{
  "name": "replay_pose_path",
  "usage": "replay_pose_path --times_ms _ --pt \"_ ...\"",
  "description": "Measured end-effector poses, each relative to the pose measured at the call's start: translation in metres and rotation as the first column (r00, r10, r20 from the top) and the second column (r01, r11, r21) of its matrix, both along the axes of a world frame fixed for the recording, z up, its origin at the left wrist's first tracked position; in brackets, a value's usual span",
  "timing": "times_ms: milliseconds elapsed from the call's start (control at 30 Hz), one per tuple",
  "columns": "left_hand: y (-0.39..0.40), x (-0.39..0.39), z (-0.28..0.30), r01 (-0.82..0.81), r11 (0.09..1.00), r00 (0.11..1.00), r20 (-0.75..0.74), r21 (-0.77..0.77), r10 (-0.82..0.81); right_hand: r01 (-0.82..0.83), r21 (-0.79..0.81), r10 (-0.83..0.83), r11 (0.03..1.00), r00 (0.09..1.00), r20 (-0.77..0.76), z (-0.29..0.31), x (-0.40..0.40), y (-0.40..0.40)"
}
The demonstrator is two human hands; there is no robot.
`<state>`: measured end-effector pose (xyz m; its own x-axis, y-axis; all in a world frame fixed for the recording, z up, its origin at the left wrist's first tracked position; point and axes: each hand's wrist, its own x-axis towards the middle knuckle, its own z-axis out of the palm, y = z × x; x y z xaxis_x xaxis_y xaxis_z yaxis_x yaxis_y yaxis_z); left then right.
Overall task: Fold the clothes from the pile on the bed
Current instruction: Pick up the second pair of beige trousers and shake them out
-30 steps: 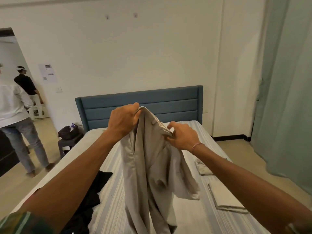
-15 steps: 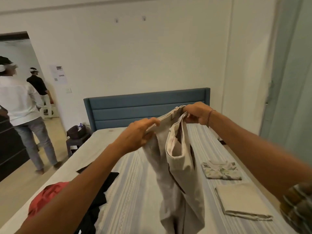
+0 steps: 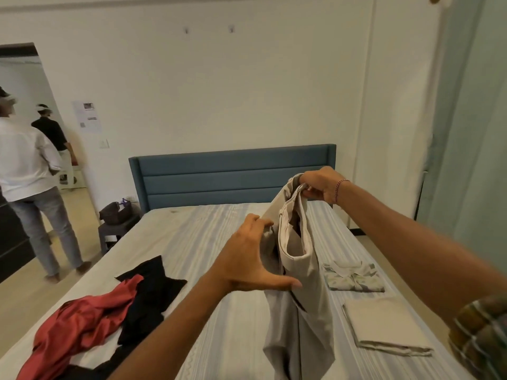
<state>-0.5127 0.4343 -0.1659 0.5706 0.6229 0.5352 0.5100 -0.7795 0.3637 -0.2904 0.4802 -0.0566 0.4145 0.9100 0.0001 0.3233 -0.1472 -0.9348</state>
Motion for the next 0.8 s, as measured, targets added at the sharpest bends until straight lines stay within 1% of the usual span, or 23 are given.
replay_pose_path --times_ms 33,67,133,167,233,300,367,433,500,567,633,800 --pt "-0.005 0.006 -0.004 -0.068 0.994 0.997 -0.022 0.085 0.07 0.003 0.005 -0.003 1.0 1.0 0.01 0.0 0.001 -0.001" --pt "-0.009 0.012 -0.01 -0.147 0.978 0.989 -0.006 0.146 0.149 0.004 0.006 -0.004 1.0 1.0 0.024 0.0 0.001 -0.002" --pt "-0.015 0.025 -0.019 -0.267 0.949 0.963 0.082 0.165 0.257 -0.001 0.01 0.001 1.0 0.999 0.048 0.0 -0.001 0.0" --pt "-0.015 0.03 -0.023 -0.281 0.95 0.956 0.124 0.139 0.264 0.0 0.012 0.0 1.0 0.998 0.062 -0.001 0.0 0.0" --pt "-0.011 0.033 -0.026 -0.21 0.976 0.962 0.193 0.064 0.194 0.01 0.005 -0.01 1.0 0.994 0.107 0.0 0.003 -0.002" --pt "-0.005 0.027 -0.024 -0.076 0.997 0.961 0.265 -0.005 0.075 0.008 -0.019 -0.005 1.0 0.989 0.145 0.001 0.009 -0.004" --pt "0.001 0.018 -0.021 0.044 0.998 0.942 0.335 -0.049 -0.025 -0.012 -0.069 0.025 0.998 0.983 0.183 0.003 0.019 -0.007" --pt "0.005 0.008 -0.016 0.121 0.985 0.929 0.364 -0.124 -0.068 -0.023 -0.134 0.055 0.991 0.969 0.239 0.005 0.028 -0.01" --pt "0.006 0.001 -0.012 0.157 0.962 0.936 0.345 -0.223 -0.073 -0.023 -0.199 0.088 0.98 0.942 0.323 0.005 0.037 -0.011" --pt "0.007 -0.003 -0.008 0.164 0.936 0.944 0.324 -0.311 -0.058 -0.032 -0.237 0.117 0.971 0.926 0.358 0.004 0.044 -0.011" --pt "0.005 -0.001 -0.005 0.16 0.916 0.943 0.331 -0.368 -0.032 -0.044 -0.236 0.126 0.971 0.931 0.344 0.003 0.048 -0.012" --pt "0.003 0.003 0.001 0.169 0.895 0.919 0.394 -0.413 0.009 -0.118 -0.194 0.171 0.974 0.945 0.279 -0.002 0.056 -0.017"
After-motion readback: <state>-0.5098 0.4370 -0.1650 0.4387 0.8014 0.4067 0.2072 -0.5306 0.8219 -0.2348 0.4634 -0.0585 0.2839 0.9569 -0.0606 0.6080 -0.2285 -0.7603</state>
